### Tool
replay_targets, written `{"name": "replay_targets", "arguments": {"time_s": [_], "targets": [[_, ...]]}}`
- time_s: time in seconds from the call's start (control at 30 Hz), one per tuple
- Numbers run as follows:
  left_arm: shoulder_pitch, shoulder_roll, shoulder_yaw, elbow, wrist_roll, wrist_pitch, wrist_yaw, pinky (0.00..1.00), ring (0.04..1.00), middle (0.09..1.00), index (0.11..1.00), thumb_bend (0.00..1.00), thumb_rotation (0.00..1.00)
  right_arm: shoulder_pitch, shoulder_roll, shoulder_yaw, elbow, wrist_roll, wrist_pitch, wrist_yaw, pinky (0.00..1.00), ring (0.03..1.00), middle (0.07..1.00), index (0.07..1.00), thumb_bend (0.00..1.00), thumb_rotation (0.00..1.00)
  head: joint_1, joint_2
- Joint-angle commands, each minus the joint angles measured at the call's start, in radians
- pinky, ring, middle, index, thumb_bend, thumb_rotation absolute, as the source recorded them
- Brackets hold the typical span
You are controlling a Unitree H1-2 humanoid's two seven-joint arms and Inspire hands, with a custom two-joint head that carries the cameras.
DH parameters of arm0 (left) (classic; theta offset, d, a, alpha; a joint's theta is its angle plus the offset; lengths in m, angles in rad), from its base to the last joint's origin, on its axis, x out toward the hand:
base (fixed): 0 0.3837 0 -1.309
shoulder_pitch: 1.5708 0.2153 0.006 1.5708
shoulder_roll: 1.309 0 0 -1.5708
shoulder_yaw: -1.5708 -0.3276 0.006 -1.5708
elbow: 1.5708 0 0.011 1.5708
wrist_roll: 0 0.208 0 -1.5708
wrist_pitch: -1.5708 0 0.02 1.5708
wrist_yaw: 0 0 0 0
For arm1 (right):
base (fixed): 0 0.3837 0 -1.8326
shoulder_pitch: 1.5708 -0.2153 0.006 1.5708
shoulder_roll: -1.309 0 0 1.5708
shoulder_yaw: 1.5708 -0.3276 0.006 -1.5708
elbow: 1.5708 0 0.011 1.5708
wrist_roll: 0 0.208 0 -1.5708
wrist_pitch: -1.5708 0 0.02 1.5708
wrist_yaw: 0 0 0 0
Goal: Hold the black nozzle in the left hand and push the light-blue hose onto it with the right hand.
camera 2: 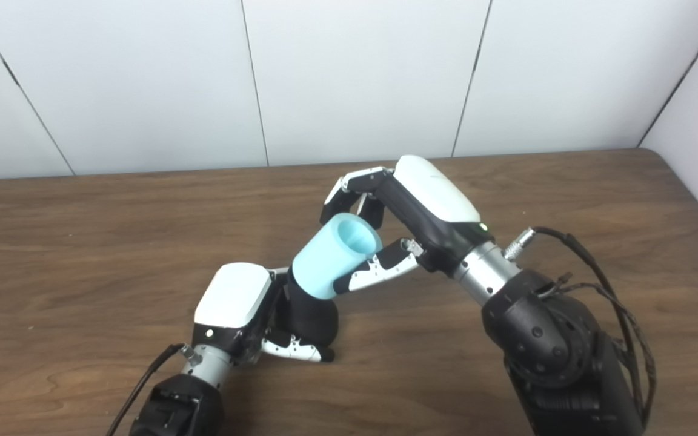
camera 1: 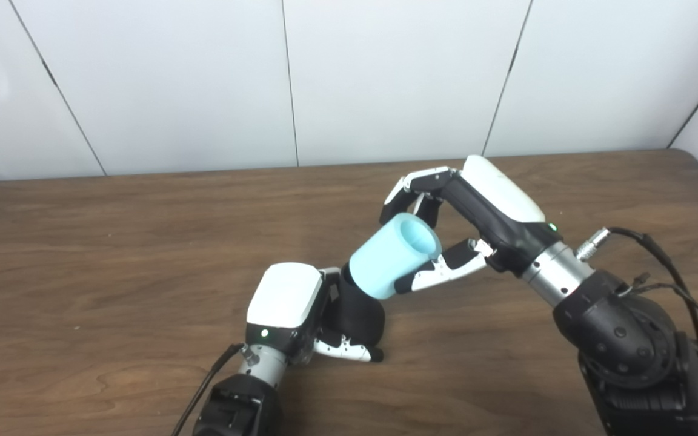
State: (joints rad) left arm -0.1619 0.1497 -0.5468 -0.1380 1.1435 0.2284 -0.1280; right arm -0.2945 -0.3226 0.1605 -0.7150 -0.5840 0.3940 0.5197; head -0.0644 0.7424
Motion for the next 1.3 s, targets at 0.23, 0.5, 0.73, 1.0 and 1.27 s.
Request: {"name": "replay_targets", "arguments": {"time_s": [0.23,0.5,0.73,1.0,1.27], "targets": [[0.037,0.002,-0.041,0.046,0.007,-0.001,-0.08,0.32,0.388,0.398,0.492,0.52,0.0,-0.053,0.012,-0.012,-0.01,0.0,-0.023,-0.031,0.37,0.389,0.519,0.476,0.5,0.0,-0.001,0.0],[0.039,-0.001,-0.041,0.045,0.007,-0.001,-0.078,0.33,0.394,0.405,0.491,0.52,0.0,-0.054,0.031,0.008,0.008,-0.032,-0.042,-0.042,0.36,0.387,0.529,0.496,0.5,0.0,-0.01,0.003],[0.036,-0.011,-0.042,0.048,-0.004,-0.01,-0.072,0.32,0.393,0.403,0.489,0.52,0.0,-0.056,0.026,0.036,0.04,-0.043,-0.072,-0.036,0.34,0.388,0.518,0.491,0.5,0.0,-0.008,0.003],[0.041,-0.016,-0.038,0.041,-0.009,-0.007,-0.069,0.32,0.39,0.448,0.486,0.53,0.0,-0.051,0.018,0.068,0.062,-0.043,-0.078,-0.011,0.33,0.388,0.514,0.493,0.5,0.0,-0.009,0.005],[0.043,-0.016,-0.042,0.04,0.001,-0.003,-0.076,0.31,0.386,0.425,0.486,0.53,0.0,-0.088,0.008,0.095,0.064,-0.031,-0.058,0.035,0.32,0.388,0.512,0.491,0.5,0.0,-0.013,0.01]]}}
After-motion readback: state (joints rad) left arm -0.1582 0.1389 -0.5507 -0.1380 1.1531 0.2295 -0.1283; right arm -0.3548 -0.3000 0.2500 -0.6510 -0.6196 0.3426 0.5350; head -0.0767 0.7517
